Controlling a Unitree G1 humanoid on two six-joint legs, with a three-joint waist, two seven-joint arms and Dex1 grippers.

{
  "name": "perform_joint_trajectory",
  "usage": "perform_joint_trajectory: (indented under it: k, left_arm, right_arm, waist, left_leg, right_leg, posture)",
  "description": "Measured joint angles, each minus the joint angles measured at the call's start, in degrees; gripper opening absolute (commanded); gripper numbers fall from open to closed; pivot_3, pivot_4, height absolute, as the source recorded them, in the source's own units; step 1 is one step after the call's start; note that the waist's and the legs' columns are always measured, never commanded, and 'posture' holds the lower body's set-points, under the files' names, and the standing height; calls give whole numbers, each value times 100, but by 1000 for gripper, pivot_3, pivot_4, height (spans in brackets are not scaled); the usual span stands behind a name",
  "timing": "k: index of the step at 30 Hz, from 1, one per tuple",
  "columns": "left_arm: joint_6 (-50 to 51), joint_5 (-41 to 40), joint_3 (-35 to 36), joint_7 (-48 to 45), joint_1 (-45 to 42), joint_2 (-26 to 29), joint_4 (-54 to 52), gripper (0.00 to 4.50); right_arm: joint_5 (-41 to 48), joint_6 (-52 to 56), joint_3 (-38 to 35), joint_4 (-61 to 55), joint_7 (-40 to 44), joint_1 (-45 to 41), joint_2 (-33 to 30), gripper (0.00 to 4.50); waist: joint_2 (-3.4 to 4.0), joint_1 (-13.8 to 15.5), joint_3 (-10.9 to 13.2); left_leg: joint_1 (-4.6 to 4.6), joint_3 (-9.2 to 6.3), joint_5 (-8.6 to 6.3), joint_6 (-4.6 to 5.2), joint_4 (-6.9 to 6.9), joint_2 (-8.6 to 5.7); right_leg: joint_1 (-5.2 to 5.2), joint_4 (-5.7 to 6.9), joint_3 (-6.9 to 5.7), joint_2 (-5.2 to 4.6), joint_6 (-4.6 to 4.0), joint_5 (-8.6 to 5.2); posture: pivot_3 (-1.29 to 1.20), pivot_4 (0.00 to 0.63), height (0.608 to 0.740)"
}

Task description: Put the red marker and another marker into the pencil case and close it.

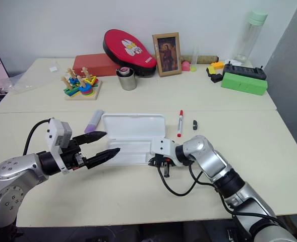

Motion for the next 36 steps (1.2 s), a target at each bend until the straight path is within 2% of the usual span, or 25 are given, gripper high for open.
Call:
perform_joint_trajectory:
  k: [2,5,6,9,15,18,21,26,36]
  left_arm:
    - [47,0,-1,-3,49,32,-28,4500]
    - [70,-8,-5,-3,46,33,-65,4500]
    - [77,-25,-7,-4,32,34,-69,4500]
    - [91,-73,-9,-8,11,49,-71,4500]
    - [128,-156,-44,-2,-159,92,-75,4500]
    - [152,-207,-169,12,-398,60,-83,4500]
    - [157,-209,-450,126,-743,-182,-79,4500]
    - [162,-208,-784,254,-1170,-446,-67,4500]
    - [160,-192,-965,248,-1385,-538,25,4500]
  right_arm:
    - [-6,49,16,-96,-78,95,39,7]
    - [-10,51,39,-132,-141,132,54,494]
    - [-3,61,51,-133,-167,154,60,863]
    - [145,198,-88,-241,-178,164,43,1572]
    - [1485,1085,-1718,-1122,-379,163,50,2935]
    - [1517,1400,-2380,-842,-1013,105,-185,3628]
    - [1194,1679,-2529,-543,-1754,104,-282,4392]
    - [822,2161,-2535,-235,-2931,106,137,4474]
    - [817,2298,-2478,-236,-3691,92,675,4474]
  waist:
    - [-1,0,-1]
    - [-2,-1,-1]
    - [-2,0,-1]
    - [-2,1,-1]
    - [-4,15,-2]
    - [-5,53,-3]
    - [-5,55,-3]
    - [-5,-15,-3]
    - [-5,-11,-3]
  left_leg:
    - [0,0,0,0,0,0]
    - [1,0,0,0,0,0]
    - [0,0,0,0,0,0]
    - [0,0,0,0,0,0]
    - [0,-2,0,0,0,0]
    - [0,0,0,0,2,-2]
    - [-1,1,0,0,1,-2]
    - [-1,2,0,1,-2,-1]
    - [-3,0,0,0,-1,-2]
  right_leg:
    - [0,0,1,0,0,0]
    - [0,0,1,0,0,0]
    - [0,0,0,0,-1,0]
    - [0,-1,1,0,0,0]
    - [3,-3,-2,0,-1,0]
    - [4,-6,1,-1,0,0]
    - [1,-5,2,0,-1,0]
    - [-2,1,6,2,-1,0]
    - [-1,1,4,1,-1,0]
  posture:
    - [0,150,740]
    - [0,150,740]
    - [0,150,740]
    - [0,150,740]
    - [0,150,740]
    - [0,150,740]
    - [0,150,740]
    - [0,150,740]
    - [0,150,740]
